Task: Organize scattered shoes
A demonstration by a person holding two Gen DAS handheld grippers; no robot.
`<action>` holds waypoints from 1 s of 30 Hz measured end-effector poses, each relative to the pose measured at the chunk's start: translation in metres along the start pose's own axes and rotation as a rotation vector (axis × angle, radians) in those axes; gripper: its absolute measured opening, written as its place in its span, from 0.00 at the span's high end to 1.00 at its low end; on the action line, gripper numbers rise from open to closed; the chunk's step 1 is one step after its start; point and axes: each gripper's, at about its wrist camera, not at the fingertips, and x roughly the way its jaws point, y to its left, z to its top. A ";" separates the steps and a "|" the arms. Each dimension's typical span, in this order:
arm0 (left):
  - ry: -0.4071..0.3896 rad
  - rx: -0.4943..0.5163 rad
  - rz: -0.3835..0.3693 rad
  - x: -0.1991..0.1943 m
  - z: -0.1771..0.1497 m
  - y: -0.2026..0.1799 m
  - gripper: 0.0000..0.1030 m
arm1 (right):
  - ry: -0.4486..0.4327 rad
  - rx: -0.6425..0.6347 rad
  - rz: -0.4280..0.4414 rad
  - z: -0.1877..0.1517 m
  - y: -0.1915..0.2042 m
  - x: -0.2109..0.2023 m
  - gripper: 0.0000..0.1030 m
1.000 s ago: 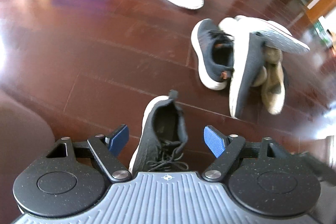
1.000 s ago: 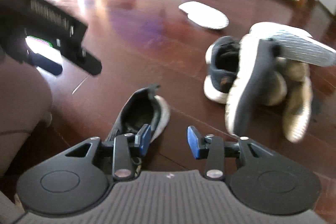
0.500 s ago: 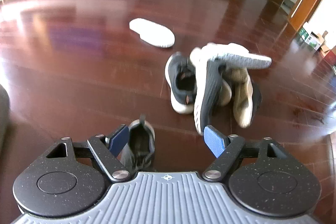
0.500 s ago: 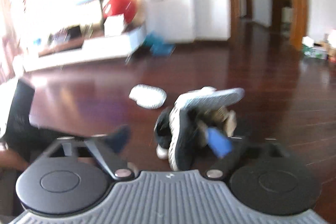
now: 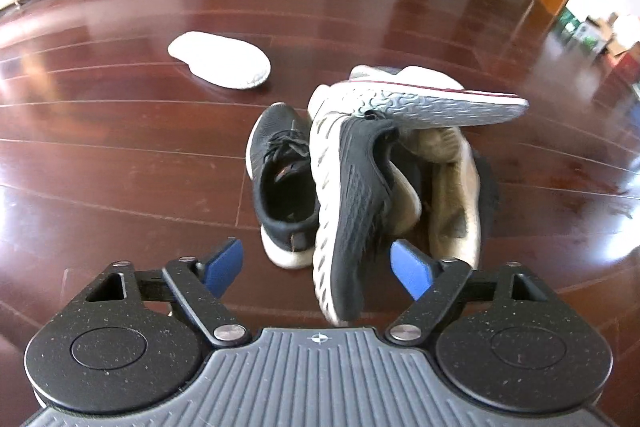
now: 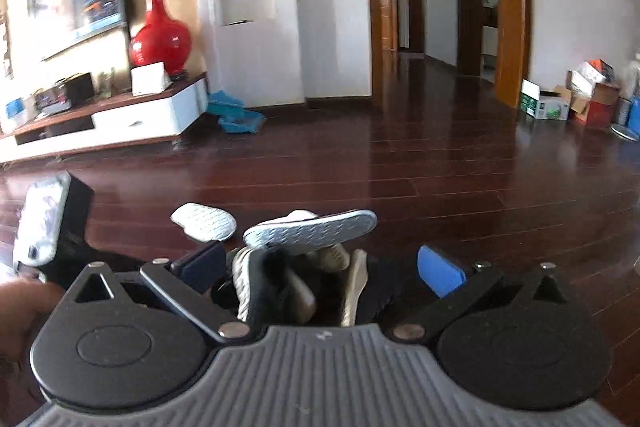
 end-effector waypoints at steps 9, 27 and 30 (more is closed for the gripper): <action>0.070 -0.094 0.084 0.108 0.034 -0.032 0.11 | 0.046 -0.033 -0.022 -0.033 -0.025 0.010 0.00; 0.137 -0.107 0.035 0.129 0.031 -0.023 0.69 | 0.068 -0.083 -0.011 -0.037 -0.025 -0.002 0.00; 0.174 -0.117 0.023 0.126 0.025 -0.009 0.77 | 0.062 -0.058 -0.018 -0.034 -0.030 -0.002 0.00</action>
